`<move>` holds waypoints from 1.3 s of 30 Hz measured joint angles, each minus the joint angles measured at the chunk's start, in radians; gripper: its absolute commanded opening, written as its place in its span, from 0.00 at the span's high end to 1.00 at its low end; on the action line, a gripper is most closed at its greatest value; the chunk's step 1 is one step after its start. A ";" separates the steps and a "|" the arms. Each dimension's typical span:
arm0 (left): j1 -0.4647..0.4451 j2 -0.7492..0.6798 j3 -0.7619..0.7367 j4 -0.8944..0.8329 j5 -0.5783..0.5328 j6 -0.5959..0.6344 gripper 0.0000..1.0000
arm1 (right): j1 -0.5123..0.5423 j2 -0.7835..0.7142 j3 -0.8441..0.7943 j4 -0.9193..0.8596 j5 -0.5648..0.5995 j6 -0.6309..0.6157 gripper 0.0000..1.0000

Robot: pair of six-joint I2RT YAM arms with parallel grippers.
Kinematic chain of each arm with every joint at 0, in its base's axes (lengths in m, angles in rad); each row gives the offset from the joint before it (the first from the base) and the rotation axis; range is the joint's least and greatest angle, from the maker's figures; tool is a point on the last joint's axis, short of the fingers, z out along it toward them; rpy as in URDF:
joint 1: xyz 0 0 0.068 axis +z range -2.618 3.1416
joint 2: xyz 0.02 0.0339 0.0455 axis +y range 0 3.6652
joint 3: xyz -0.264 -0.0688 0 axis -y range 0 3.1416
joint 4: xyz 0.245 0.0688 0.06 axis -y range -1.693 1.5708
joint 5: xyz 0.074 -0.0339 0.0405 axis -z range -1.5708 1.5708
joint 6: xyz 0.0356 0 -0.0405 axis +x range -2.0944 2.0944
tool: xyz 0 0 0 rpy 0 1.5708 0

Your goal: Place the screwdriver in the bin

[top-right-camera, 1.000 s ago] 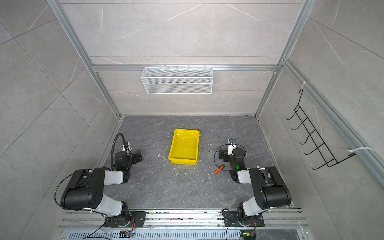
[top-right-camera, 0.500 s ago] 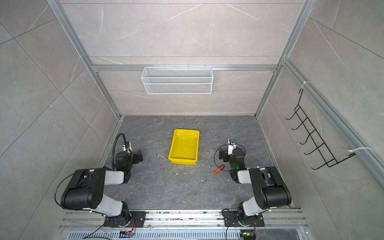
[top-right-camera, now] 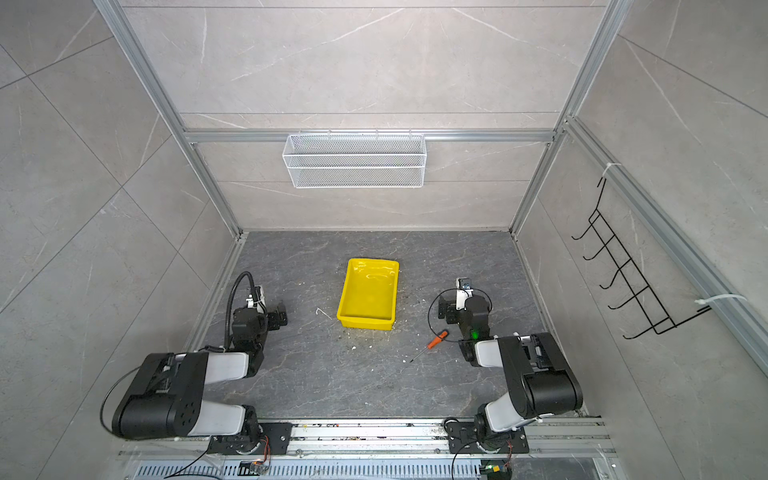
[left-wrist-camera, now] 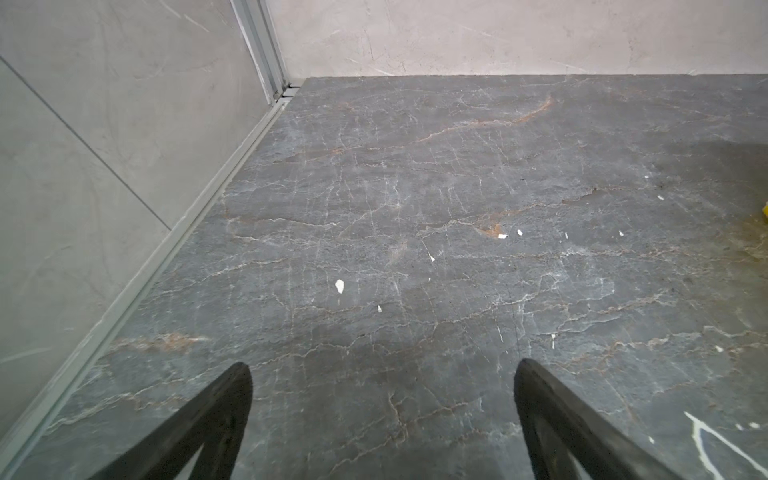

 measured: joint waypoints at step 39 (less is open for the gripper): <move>-0.093 -0.746 0.149 -1.278 -0.163 -0.663 0.00 | 0.019 -0.428 0.077 -0.398 -0.068 0.028 0.01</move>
